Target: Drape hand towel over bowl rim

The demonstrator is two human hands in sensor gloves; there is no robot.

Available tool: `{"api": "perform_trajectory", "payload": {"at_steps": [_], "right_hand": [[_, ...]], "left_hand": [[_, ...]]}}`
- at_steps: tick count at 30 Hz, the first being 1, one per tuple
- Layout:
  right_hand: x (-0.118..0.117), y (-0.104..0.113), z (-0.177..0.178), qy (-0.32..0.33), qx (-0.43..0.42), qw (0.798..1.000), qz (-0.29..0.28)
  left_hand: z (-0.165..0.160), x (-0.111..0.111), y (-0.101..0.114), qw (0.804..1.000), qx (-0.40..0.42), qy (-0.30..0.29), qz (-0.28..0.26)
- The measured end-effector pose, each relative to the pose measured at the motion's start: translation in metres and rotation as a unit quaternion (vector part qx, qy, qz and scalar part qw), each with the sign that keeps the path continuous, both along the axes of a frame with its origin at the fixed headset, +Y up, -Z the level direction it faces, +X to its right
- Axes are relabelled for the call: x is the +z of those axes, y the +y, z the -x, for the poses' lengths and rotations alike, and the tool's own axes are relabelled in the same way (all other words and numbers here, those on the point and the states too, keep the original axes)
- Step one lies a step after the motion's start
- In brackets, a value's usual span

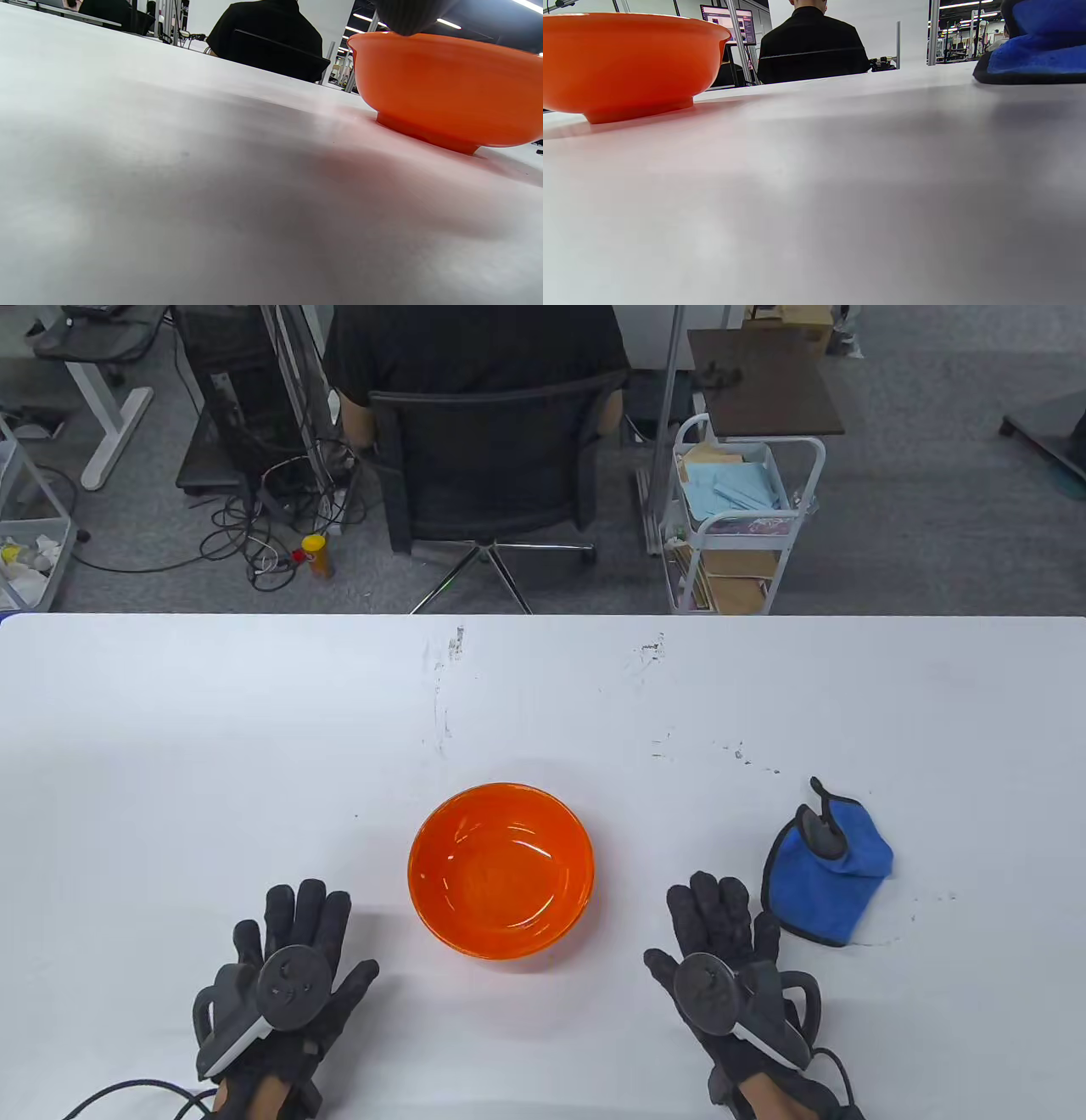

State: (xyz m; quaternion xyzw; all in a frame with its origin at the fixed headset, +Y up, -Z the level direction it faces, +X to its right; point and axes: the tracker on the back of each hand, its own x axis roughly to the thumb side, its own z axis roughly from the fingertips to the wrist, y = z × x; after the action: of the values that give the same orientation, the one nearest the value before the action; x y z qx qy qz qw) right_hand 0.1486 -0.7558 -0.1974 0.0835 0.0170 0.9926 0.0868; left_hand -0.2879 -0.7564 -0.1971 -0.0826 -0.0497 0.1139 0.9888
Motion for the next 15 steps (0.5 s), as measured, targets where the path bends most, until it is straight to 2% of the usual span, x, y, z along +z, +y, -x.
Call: {"api": "perform_trajectory", "payload": {"at_steps": [15], "right_hand": [[0.0005, -0.0008, 0.0002, 0.0, 0.001, 1.0, -0.004]], "left_hand": [[0.0, 0.0001, 0.0004, 1.0, 0.001, -0.002, 0.0]]}}
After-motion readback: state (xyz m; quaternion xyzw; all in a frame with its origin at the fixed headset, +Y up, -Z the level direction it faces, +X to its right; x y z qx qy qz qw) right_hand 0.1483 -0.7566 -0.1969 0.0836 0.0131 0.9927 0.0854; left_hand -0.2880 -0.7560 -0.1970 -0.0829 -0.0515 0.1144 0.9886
